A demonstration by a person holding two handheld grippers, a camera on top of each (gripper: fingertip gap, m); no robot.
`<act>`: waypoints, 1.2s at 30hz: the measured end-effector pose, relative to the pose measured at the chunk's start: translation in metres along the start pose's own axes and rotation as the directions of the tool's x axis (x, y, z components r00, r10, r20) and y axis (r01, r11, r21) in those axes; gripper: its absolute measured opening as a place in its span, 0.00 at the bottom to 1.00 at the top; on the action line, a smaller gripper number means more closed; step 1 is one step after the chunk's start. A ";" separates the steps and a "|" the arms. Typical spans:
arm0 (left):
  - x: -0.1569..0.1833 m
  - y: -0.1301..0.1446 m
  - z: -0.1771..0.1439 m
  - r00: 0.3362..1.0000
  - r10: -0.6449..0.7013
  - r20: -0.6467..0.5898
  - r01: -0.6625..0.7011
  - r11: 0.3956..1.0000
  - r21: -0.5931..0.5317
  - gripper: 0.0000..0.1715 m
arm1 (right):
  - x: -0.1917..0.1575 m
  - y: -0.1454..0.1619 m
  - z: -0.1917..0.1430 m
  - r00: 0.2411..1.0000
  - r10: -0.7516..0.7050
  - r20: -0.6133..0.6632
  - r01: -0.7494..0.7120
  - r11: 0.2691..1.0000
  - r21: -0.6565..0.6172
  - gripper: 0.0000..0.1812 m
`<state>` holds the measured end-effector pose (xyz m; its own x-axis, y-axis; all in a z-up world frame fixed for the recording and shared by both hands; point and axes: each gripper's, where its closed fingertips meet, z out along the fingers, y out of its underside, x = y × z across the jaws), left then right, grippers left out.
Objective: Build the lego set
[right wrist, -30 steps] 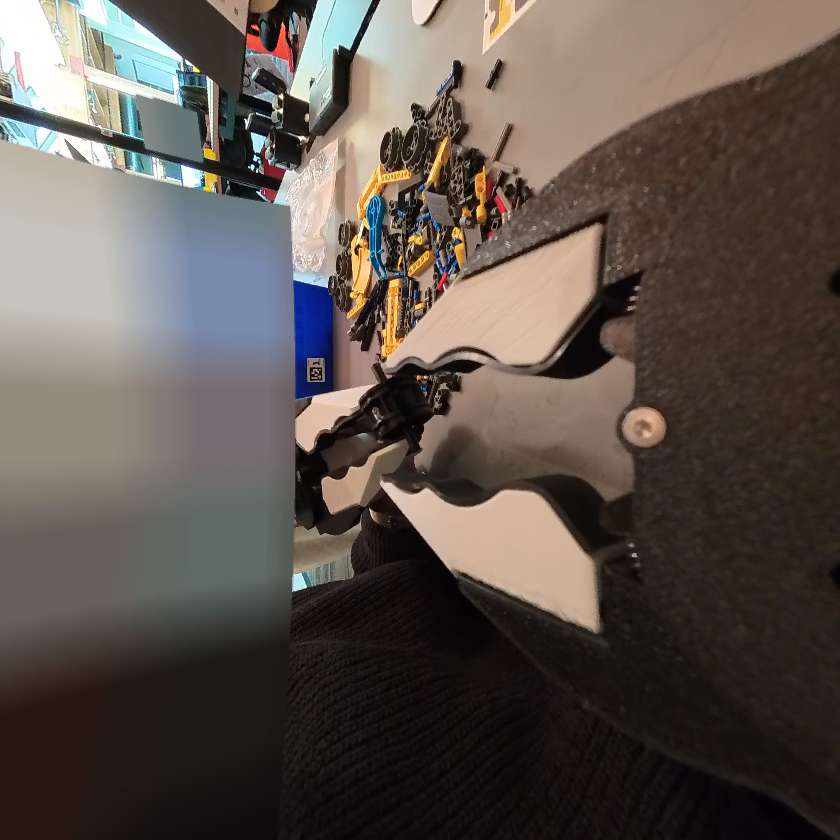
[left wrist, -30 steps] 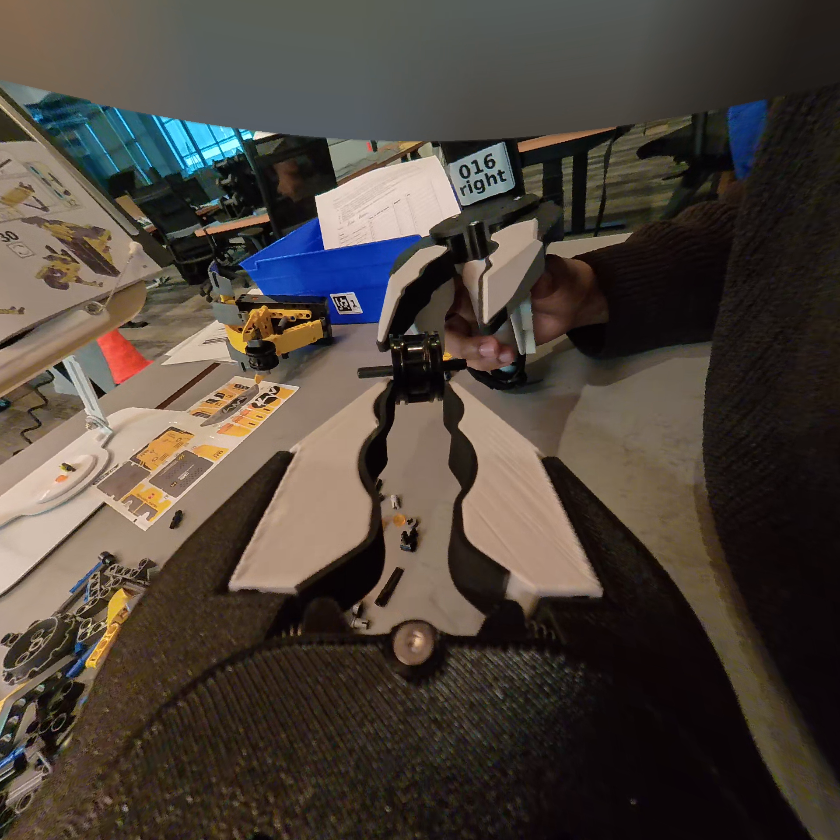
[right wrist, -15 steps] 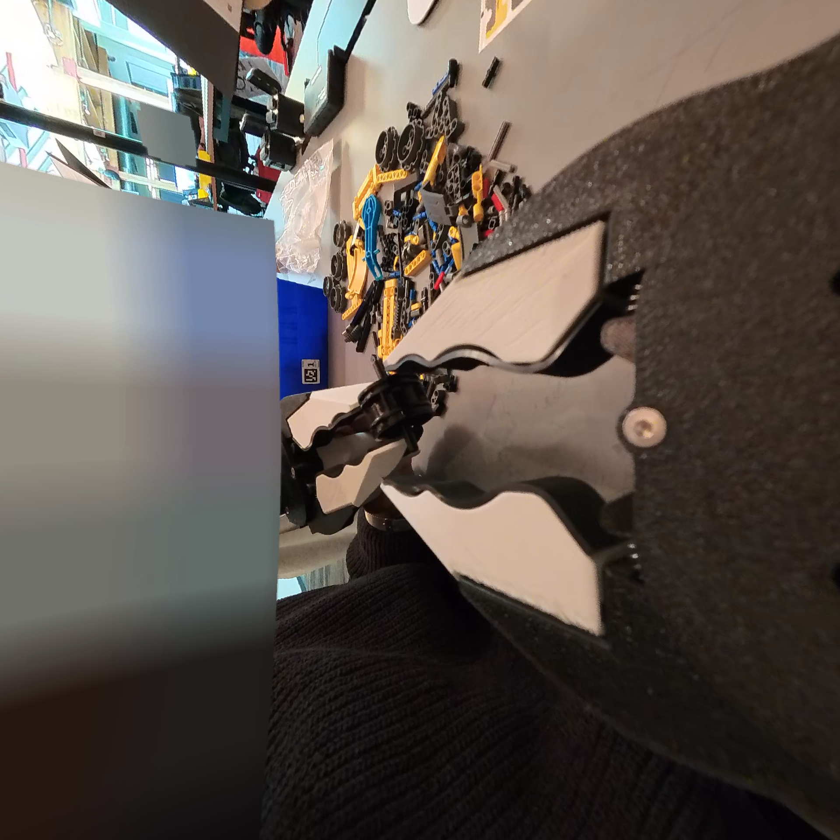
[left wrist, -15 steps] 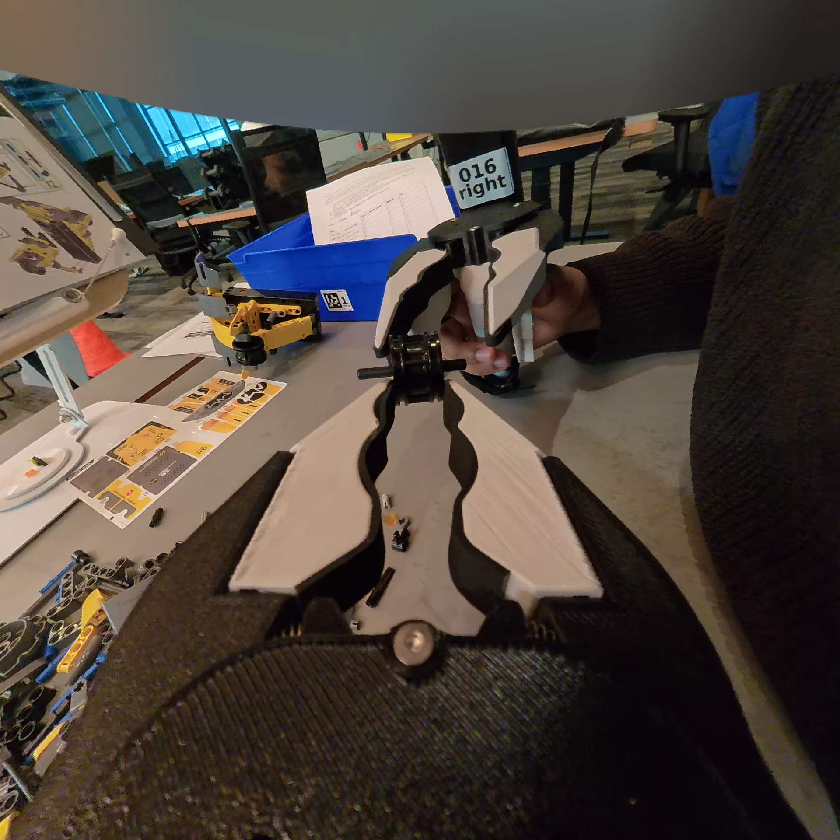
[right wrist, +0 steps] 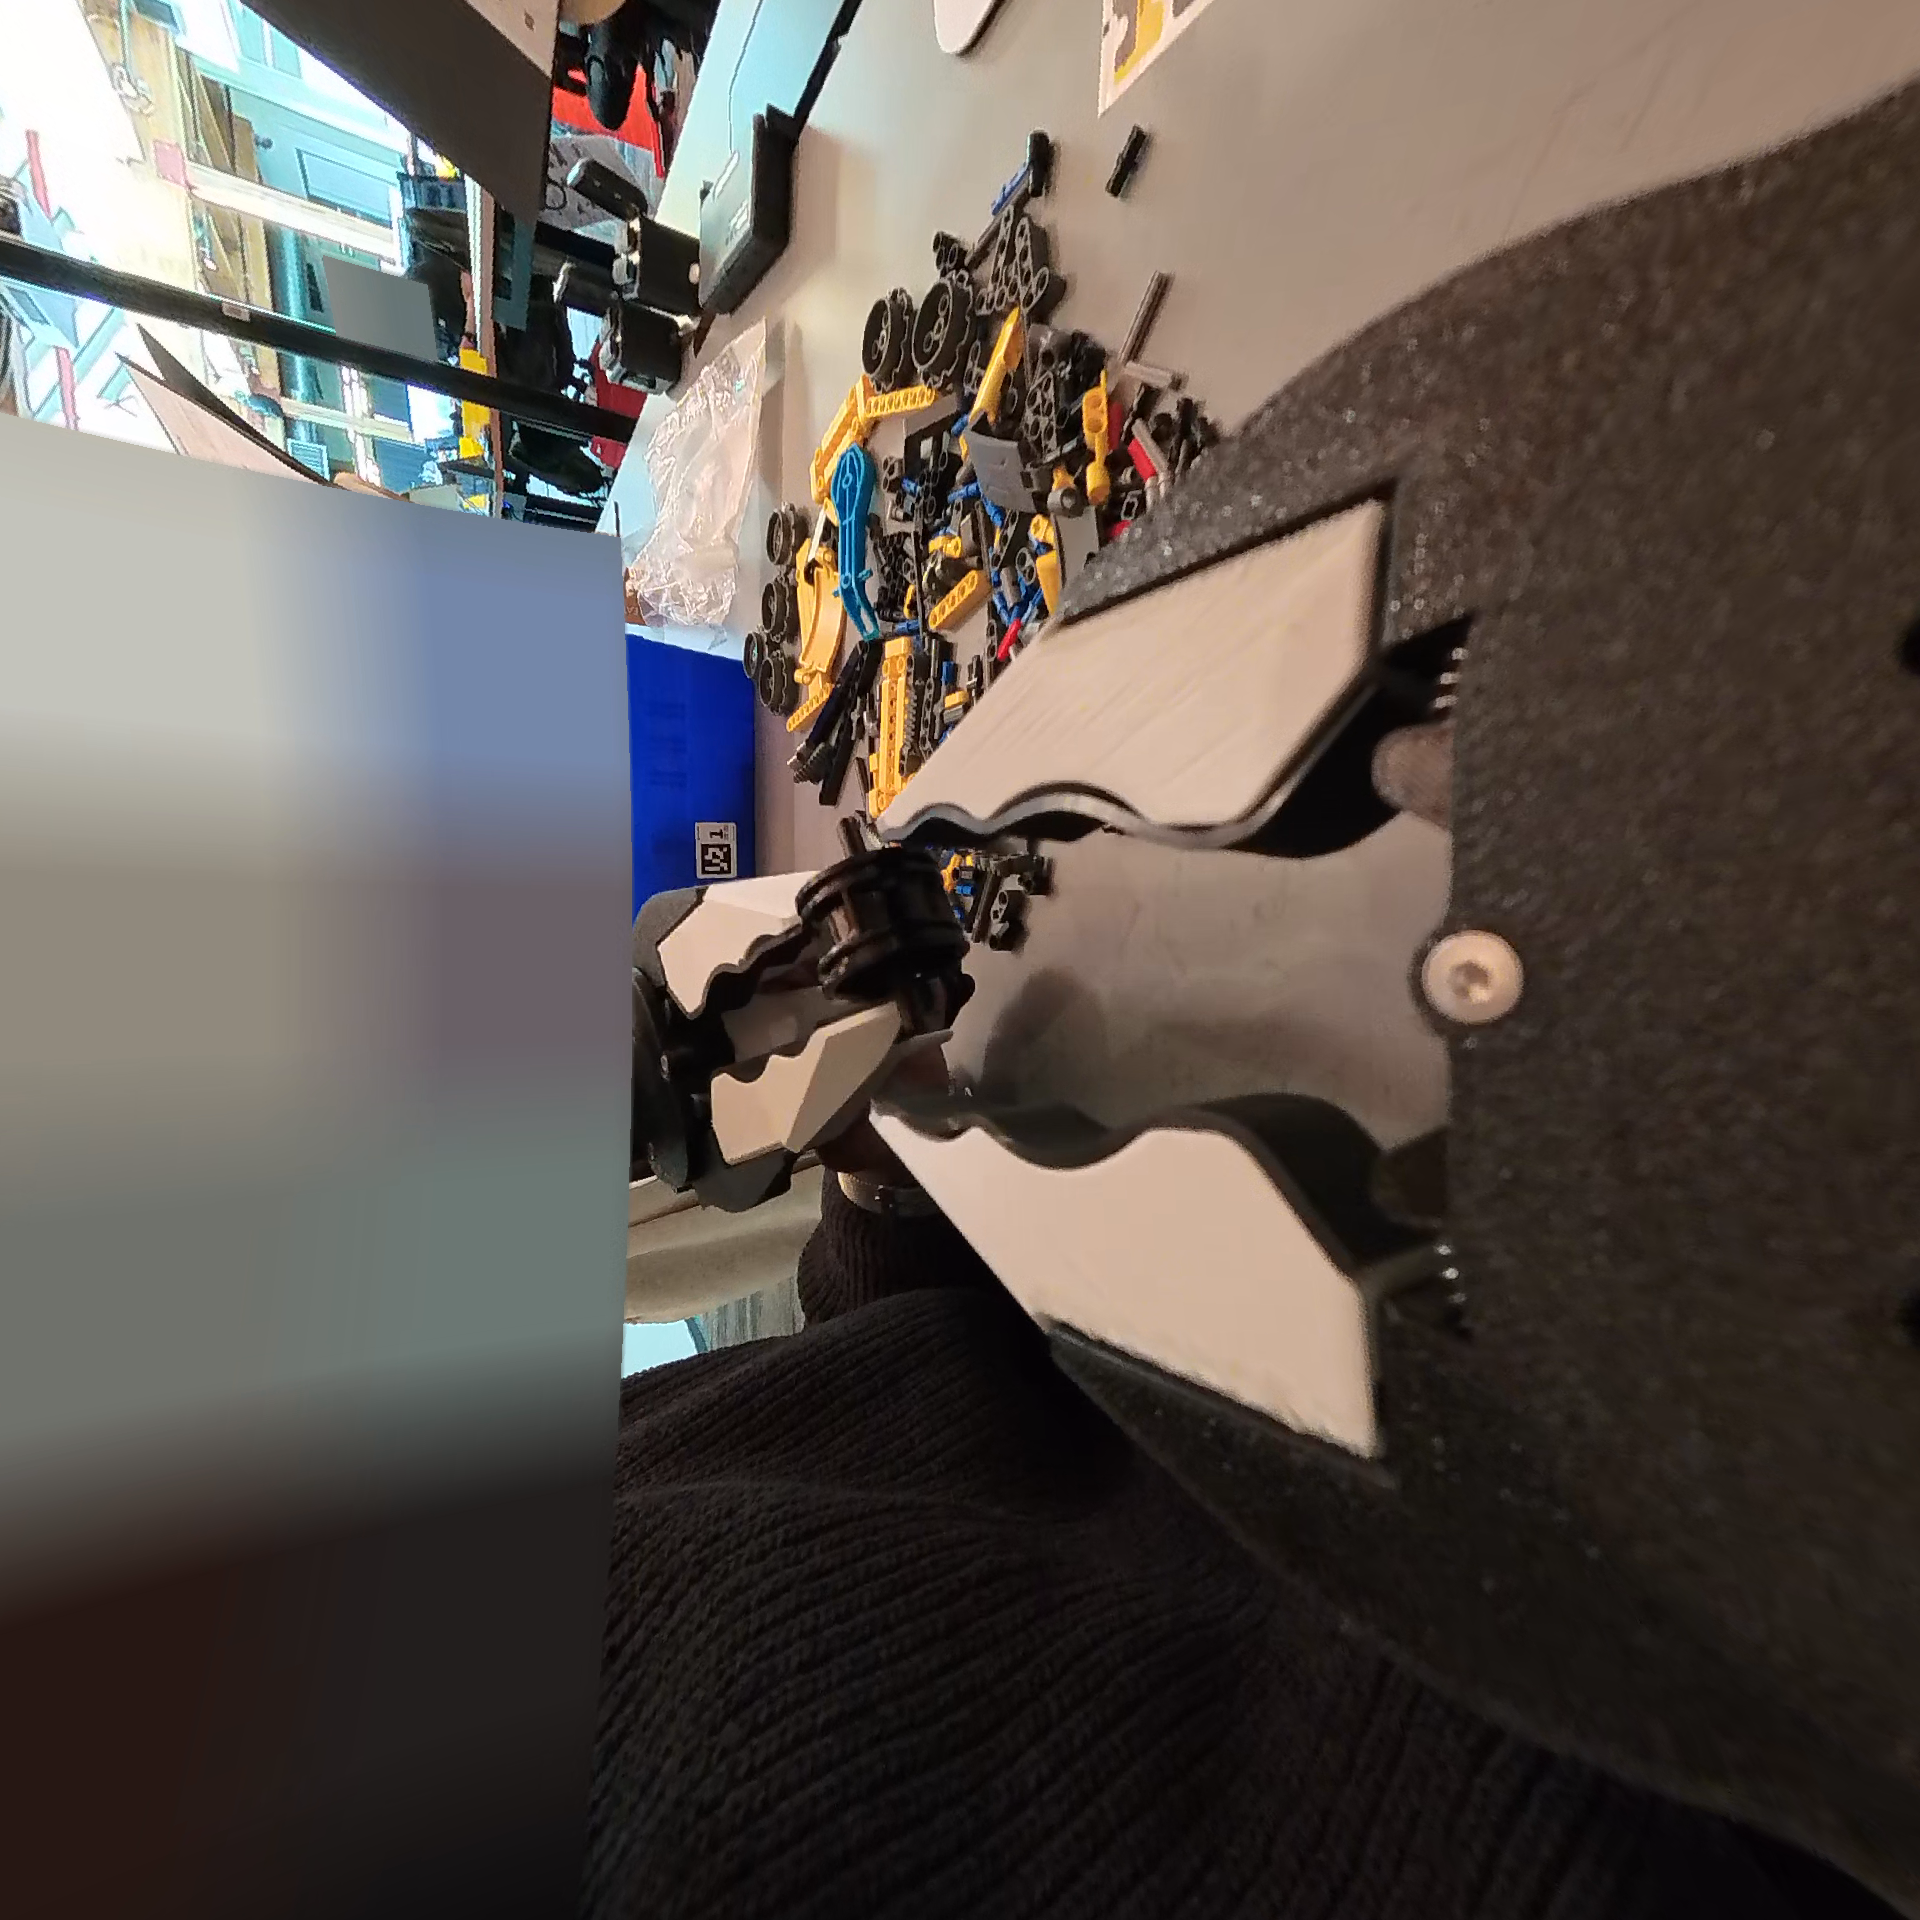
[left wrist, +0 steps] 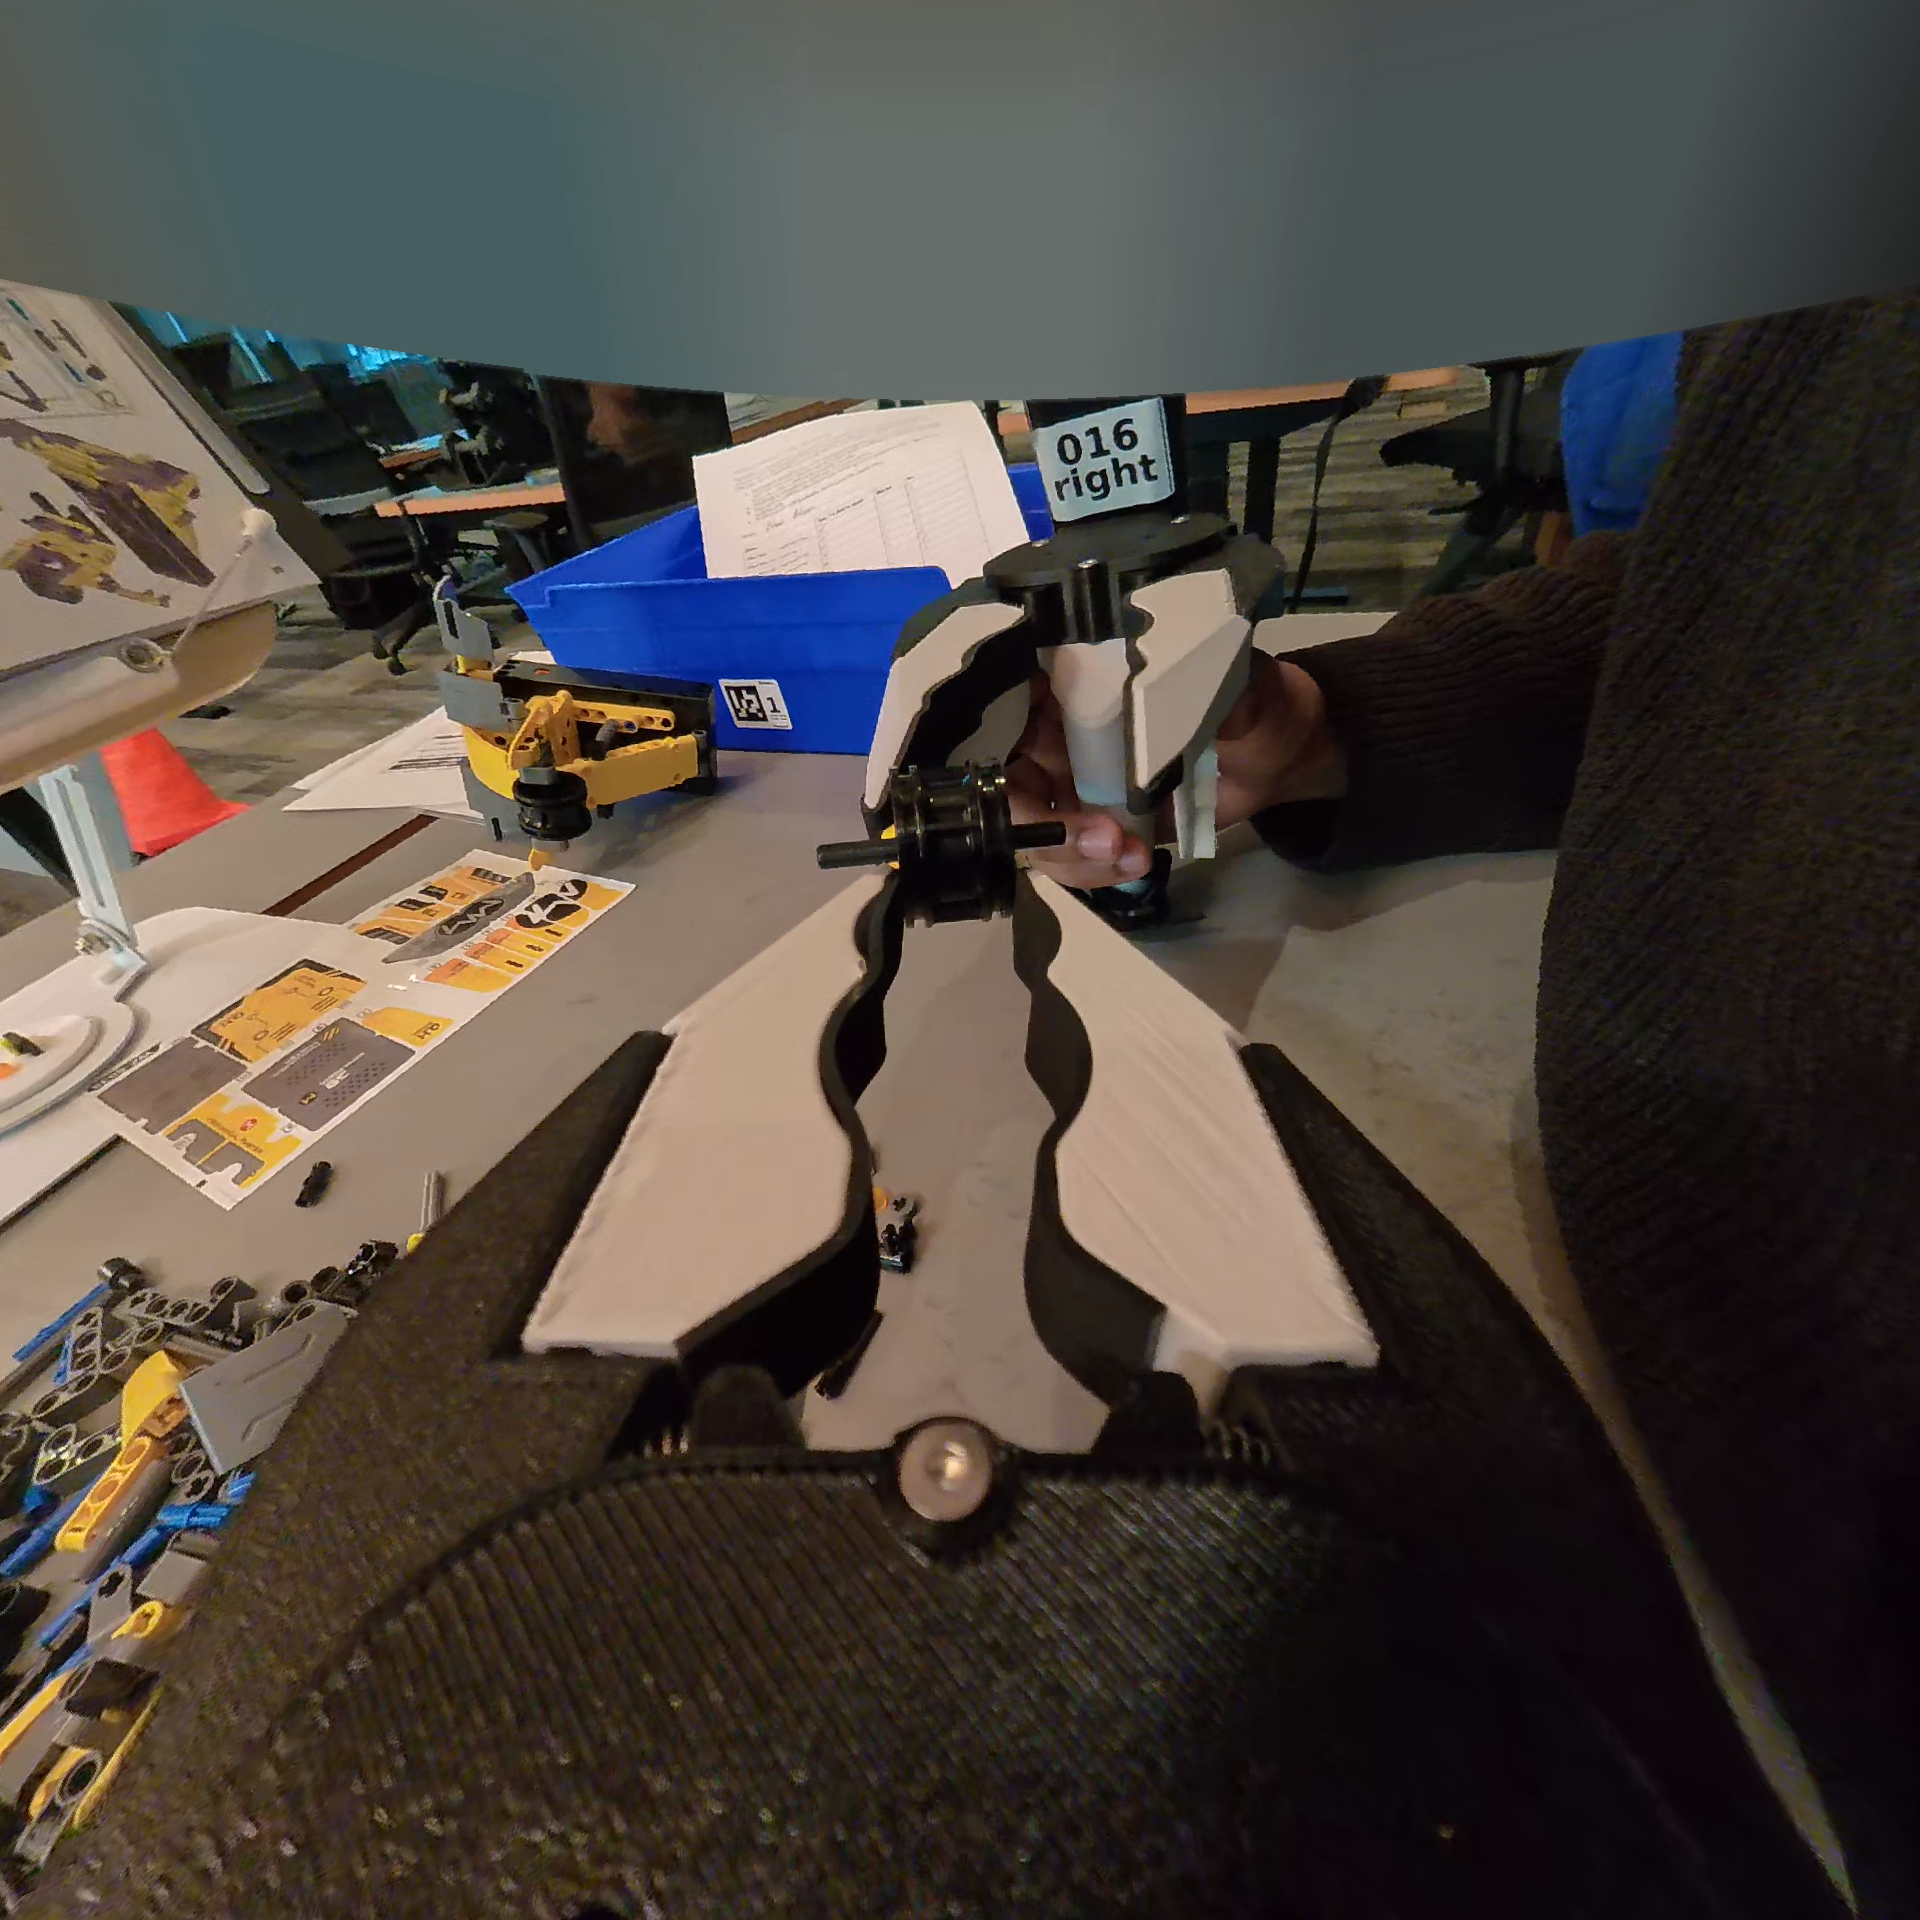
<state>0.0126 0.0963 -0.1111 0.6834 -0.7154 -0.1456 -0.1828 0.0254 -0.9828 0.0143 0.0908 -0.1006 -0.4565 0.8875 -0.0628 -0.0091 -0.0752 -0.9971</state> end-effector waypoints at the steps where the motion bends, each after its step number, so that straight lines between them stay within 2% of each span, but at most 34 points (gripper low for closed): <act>1: 0.000 0.000 0.000 1.000 -0.002 0.000 0.002 1.000 0.000 0.10 | 0.000 0.000 0.000 1.000 -0.001 -0.001 0.001 1.000 -0.001 0.27; 22: -0.002 0.002 0.000 0.999 -0.044 -0.010 0.044 0.999 -0.005 0.10 | 0.000 0.002 0.000 1.000 0.000 -0.011 -0.001 1.000 -0.009 0.27; 24: -0.006 0.003 0.000 0.998 -0.067 0.006 0.067 0.998 -0.011 0.10 | 0.004 0.001 -0.001 0.999 -0.018 -0.045 0.018 1.000 -0.007 0.28; 26: -0.015 0.008 0.000 0.991 -0.126 0.034 0.127 0.992 -0.023 0.10 | 0.018 -0.001 -0.005 0.985 -0.080 -0.155 0.079 0.997 -0.017 0.30; 28: -0.025 0.014 0.000 0.973 -0.225 0.047 0.227 0.973 -0.030 0.10 | 0.034 -0.001 -0.011 0.935 -0.200 -0.293 0.185 0.980 -0.079 0.34; 30: -0.029 0.021 0.001 0.940 -0.340 0.032 0.341 0.939 -0.037 0.10 | 0.045 0.003 -0.014 0.847 -0.359 -0.391 0.305 0.932 -0.196 0.34; 33: -0.035 0.023 0.002 0.880 -0.474 0.010 0.474 0.880 -0.016 0.10 | 0.046 0.012 -0.009 0.685 -0.603 -0.409 0.470 0.794 -0.385 0.31; 36: -0.035 0.025 0.002 0.833 -0.552 -0.028 0.552 0.834 -0.018 0.10 | 0.039 0.014 -0.004 0.520 -0.753 -0.403 0.596 0.658 -0.460 0.23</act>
<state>-0.0142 0.1235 -0.1311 0.6503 -0.6299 0.4247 0.2124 -0.3860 -0.8977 0.0002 0.1266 -0.1178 0.1283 0.7017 0.7008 0.1319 0.6883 -0.7133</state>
